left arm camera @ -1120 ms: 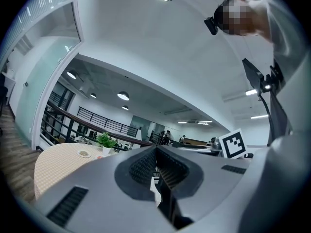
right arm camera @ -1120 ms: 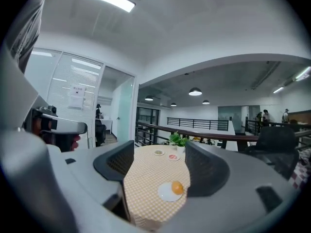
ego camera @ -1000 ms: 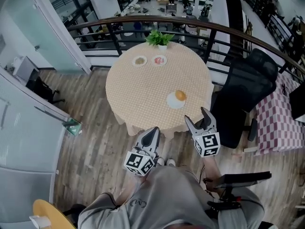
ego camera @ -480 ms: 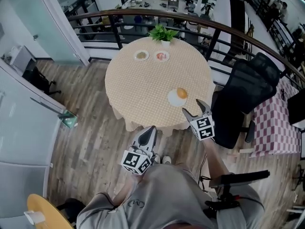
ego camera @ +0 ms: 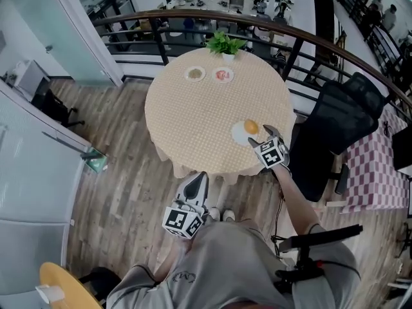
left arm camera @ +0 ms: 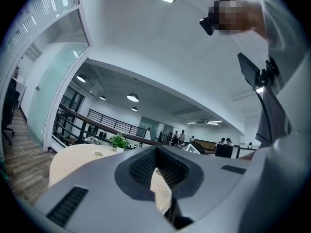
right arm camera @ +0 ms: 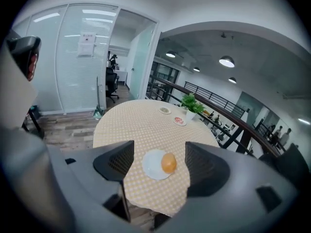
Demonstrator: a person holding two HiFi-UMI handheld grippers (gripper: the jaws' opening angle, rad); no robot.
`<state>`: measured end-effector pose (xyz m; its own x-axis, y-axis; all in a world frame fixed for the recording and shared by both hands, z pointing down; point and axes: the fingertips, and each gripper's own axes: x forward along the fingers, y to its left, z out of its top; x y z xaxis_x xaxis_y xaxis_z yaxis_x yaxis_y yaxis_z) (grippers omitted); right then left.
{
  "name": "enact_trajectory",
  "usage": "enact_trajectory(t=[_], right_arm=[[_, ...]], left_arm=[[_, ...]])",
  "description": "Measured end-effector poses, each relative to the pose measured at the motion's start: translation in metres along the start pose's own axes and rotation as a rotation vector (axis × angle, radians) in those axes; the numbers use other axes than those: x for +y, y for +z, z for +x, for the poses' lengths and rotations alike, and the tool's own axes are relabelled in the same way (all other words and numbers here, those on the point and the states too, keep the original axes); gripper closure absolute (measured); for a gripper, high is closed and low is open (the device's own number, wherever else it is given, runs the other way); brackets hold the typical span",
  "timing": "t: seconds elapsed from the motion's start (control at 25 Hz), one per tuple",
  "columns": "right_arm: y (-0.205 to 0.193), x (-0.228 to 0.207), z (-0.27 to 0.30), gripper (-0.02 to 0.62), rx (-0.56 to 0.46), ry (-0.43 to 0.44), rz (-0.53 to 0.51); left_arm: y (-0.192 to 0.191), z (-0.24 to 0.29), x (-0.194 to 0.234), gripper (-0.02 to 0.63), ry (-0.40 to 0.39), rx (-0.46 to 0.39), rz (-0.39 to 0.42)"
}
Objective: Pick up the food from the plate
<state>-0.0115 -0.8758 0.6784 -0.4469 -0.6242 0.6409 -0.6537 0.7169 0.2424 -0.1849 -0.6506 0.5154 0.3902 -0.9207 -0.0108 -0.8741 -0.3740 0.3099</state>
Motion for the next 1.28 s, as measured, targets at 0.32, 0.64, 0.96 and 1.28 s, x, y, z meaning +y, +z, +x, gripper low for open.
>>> enact_trajectory(t=[0.32, 0.64, 0.96, 1.28], right_arm=[[-0.049, -0.013, 0.075, 0.281, 0.117, 0.018, -0.006], [-0.088, -0.027, 0.127, 0.281, 0.217, 0.035, -0.030], [-0.114, -0.027, 0.172, 0.281, 0.298, 0.073, -0.061], [-0.122, -0.032, 0.220, 0.281, 0.354, 0.090, -0.112]], left_arm=[[-0.003, 0.006, 0.014, 0.609, 0.016, 0.012, 0.001], [-0.007, 0.015, 0.024, 0.609, 0.036, 0.036, 0.008], [-0.013, 0.022, 0.027, 0.609, 0.029, 0.074, 0.019], [-0.024, 0.033, 0.037, 0.609, 0.030, 0.102, 0.029]])
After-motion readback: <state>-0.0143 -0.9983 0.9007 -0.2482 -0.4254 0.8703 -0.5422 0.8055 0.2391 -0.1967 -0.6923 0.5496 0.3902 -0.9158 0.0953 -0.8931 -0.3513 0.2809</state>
